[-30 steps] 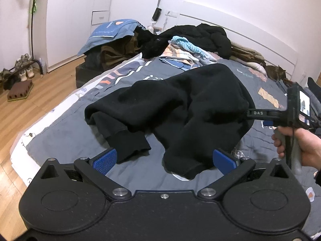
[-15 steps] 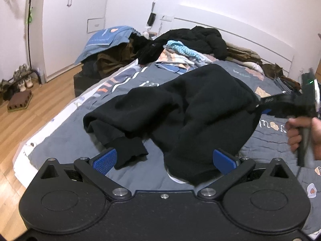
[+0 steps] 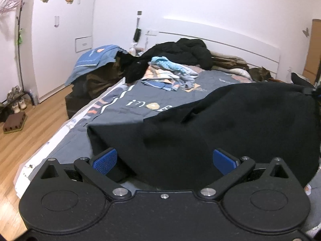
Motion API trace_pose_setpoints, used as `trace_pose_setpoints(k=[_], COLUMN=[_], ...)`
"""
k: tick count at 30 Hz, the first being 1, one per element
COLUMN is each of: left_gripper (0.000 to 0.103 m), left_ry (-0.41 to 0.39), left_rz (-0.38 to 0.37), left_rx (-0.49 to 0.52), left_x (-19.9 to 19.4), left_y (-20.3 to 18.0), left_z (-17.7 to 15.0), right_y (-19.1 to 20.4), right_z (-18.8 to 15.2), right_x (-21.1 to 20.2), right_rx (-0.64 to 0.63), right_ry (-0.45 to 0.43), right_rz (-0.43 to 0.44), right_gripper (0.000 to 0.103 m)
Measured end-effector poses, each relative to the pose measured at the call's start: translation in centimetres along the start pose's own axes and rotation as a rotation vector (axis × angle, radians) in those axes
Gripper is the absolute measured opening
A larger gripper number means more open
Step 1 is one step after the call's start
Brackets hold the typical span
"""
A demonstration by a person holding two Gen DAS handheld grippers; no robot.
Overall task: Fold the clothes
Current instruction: 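Grasp the black sweatshirt fabric with the right gripper while the left gripper approaches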
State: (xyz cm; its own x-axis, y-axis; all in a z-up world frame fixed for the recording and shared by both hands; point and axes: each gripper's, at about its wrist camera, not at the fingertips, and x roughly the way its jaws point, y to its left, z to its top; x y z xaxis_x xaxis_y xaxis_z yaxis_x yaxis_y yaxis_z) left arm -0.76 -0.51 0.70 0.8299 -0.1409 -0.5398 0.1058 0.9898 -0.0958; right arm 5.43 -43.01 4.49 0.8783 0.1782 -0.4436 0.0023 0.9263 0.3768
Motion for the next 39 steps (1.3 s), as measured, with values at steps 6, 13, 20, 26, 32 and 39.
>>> trace_pose_setpoints(k=[6,13,20,26,32,39], left_gripper=[0.103,0.103,0.103,0.071,0.07,0.069], left_ry=[0.047,0.078,0.13,0.192,0.267,0.328], left_rz=[-0.054,-0.045,0.12,0.055,0.001,-0.094], left_rx=[0.082,0.148,0.096,-0.121,-0.298,-0.502], left_x=[1.1,2.3,5.9,10.7,15.2,19.9], left_y=[-2.7,-2.8,4.2,9.7,12.9,15.3], left_z=[-1.0,-2.0,-1.7,-0.9,-1.7,-2.8], right_y=[-3.8,-8.0,-6.5,-4.1,-2.9,-1.1], right_z=[-4.5,-7.6,-11.4,-13.9,-14.9,-15.9], right_x=[-0.7,-1.2,-4.4,-4.6,-4.5,-3.3], right_rx=[-0.245,-0.108,-0.129,-0.101,-0.062,-0.057], right_ry=[0.189,0.139,0.115,0.091,0.092,0.127], right_rz=[-0.226,-0.243,-0.174,-0.123,-0.073,-0.036], right_gripper=[0.006,0.013,0.039,0.051,0.053,0.054])
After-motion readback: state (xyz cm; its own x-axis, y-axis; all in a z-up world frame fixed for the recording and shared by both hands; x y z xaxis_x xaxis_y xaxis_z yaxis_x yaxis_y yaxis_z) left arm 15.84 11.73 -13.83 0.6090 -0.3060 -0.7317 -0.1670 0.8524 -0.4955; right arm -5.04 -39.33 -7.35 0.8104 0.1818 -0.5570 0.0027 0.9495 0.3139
